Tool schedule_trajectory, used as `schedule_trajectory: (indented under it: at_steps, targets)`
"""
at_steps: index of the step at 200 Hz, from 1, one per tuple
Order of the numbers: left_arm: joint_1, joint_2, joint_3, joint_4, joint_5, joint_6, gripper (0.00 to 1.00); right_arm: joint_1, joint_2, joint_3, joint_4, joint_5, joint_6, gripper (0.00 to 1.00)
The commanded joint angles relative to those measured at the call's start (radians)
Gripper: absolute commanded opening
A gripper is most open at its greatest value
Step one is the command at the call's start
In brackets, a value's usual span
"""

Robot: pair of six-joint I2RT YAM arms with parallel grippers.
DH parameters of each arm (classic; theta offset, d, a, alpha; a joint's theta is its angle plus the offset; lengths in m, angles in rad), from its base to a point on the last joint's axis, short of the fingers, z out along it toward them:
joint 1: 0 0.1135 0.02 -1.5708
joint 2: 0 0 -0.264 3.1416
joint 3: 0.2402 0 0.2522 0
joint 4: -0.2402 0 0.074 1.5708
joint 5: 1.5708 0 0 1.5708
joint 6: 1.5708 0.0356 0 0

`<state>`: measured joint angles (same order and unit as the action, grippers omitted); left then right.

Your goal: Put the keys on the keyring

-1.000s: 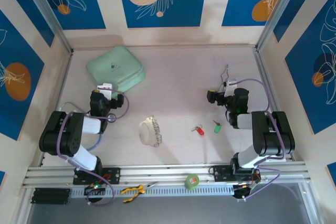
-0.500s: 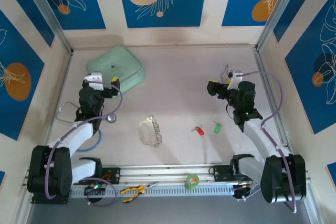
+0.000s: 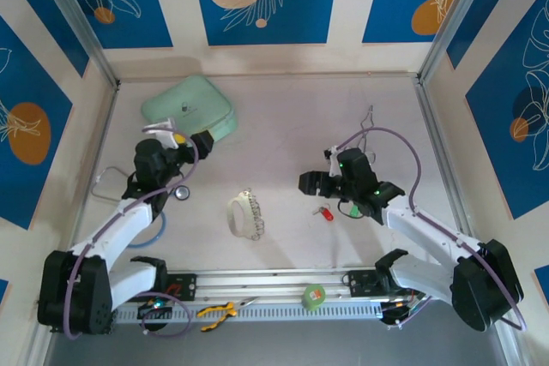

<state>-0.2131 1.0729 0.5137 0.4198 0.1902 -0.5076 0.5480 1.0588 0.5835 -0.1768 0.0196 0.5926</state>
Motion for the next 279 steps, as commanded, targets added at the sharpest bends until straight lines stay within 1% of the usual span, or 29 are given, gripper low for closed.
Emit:
schedule_trajectory:
  at_steps: [1, 12, 22, 42, 48, 55, 59, 69, 74, 81, 91, 100, 106, 120, 132, 148, 159, 191, 211, 237, 279]
  targets:
    - [-0.094, -0.064, -0.023, -0.191, -0.028, 0.024, 0.95, 0.063, 0.021, 0.033, -0.044, -0.008, -0.005, 0.78]
    - [-0.146, -0.085, -0.018, -0.269, -0.062, 0.106, 0.94, 0.077, 0.035, 0.044, -0.044, 0.0, -0.025, 0.78]
    - [-0.179, -0.095, -0.011, -0.335, -0.07, 0.202, 0.92, 0.079, 0.046, 0.053, -0.04, 0.006, -0.042, 0.78]
    - [-0.203, -0.095, 0.033, -0.468, -0.09, 0.424, 0.88, 0.08, 0.049, 0.061, -0.02, 0.01, -0.079, 0.78]
    - [-0.205, -0.087, 0.048, -0.487, -0.12, 0.452, 0.85, 0.08, 0.046, 0.061, -0.01, 0.009, -0.089, 0.78]
    - [-0.206, -0.071, 0.065, -0.488, -0.135, 0.465, 0.85, 0.08, 0.042, 0.058, 0.002, 0.01, -0.097, 0.78]
    - [-0.206, -0.061, 0.07, -0.481, -0.127, 0.487, 0.84, 0.079, 0.038, 0.057, 0.008, 0.012, -0.099, 0.78]
    - [-0.209, -0.032, 0.075, -0.451, -0.08, 0.586, 0.76, 0.079, 0.027, 0.05, 0.023, 0.016, -0.103, 0.78]
    - [-0.213, -0.013, 0.076, -0.444, -0.061, 0.639, 0.75, 0.079, 0.02, 0.045, 0.031, 0.019, -0.104, 0.77]
    - [-0.214, 0.012, 0.085, -0.449, -0.041, 0.711, 0.75, 0.08, 0.011, 0.039, 0.04, 0.025, -0.106, 0.77]
    - [-0.215, 0.048, 0.111, -0.506, 0.004, 0.834, 0.8, 0.081, -0.011, 0.025, 0.051, 0.032, -0.112, 0.76]
    - [-0.215, 0.076, 0.135, -0.569, 0.032, 0.971, 0.8, 0.081, -0.034, 0.015, 0.054, 0.046, -0.113, 0.76]
    - [-0.215, 0.096, 0.145, -0.585, 0.024, 1.041, 0.79, 0.082, -0.048, 0.009, 0.054, 0.054, -0.114, 0.76]
    - [-0.215, 0.142, 0.144, -0.549, -0.025, 1.121, 0.78, 0.081, -0.09, -0.021, 0.074, 0.071, -0.118, 0.76]
    - [-0.215, 0.184, 0.154, -0.551, 0.007, 1.192, 0.76, 0.081, -0.129, -0.054, 0.101, 0.079, -0.119, 0.75]
    - [-0.215, 0.245, 0.183, -0.595, 0.107, 1.267, 0.72, 0.082, -0.173, -0.089, 0.132, 0.085, -0.12, 0.74]
    - [-0.215, 0.284, 0.197, -0.602, 0.164, 1.29, 0.71, 0.081, -0.2, -0.105, 0.136, 0.09, -0.127, 0.74]
    - [-0.216, 0.37, 0.229, -0.585, 0.243, 1.324, 0.63, 0.08, -0.26, -0.111, 0.096, 0.118, -0.156, 0.73]
    - [-0.218, 0.409, 0.254, -0.601, 0.286, 1.358, 0.62, 0.08, -0.288, -0.109, 0.072, 0.13, -0.177, 0.73]
    - [-0.228, 0.465, 0.3, -0.649, 0.282, 1.414, 0.62, 0.079, -0.324, -0.105, 0.039, 0.153, -0.194, 0.73]
    - [-0.243, 0.531, 0.38, -0.731, 0.292, 1.466, 0.55, 0.077, -0.366, -0.116, 0.022, 0.16, -0.186, 0.72]
